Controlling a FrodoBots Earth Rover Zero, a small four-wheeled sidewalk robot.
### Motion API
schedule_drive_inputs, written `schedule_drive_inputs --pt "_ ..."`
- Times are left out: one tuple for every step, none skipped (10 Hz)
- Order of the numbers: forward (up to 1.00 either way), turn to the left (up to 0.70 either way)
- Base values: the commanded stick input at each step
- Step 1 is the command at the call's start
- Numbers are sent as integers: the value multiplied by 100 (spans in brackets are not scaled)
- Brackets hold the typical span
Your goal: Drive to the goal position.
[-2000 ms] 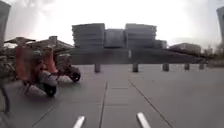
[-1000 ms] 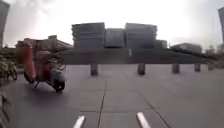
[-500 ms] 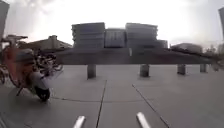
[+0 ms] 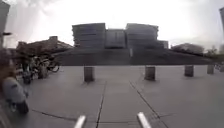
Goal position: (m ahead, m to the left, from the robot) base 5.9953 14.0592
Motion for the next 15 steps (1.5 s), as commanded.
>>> schedule_drive_inputs --pt "100 0" --pt "100 0" --pt "100 0" --pt "100 0" --pt "100 0" --pt "100 0" --pt "100 0" --pt "100 0" --pt "100 0" --pt "100 0" --pt "100 0" --pt "100 0" --pt "100 0" --pt "100 0" --pt "100 0"
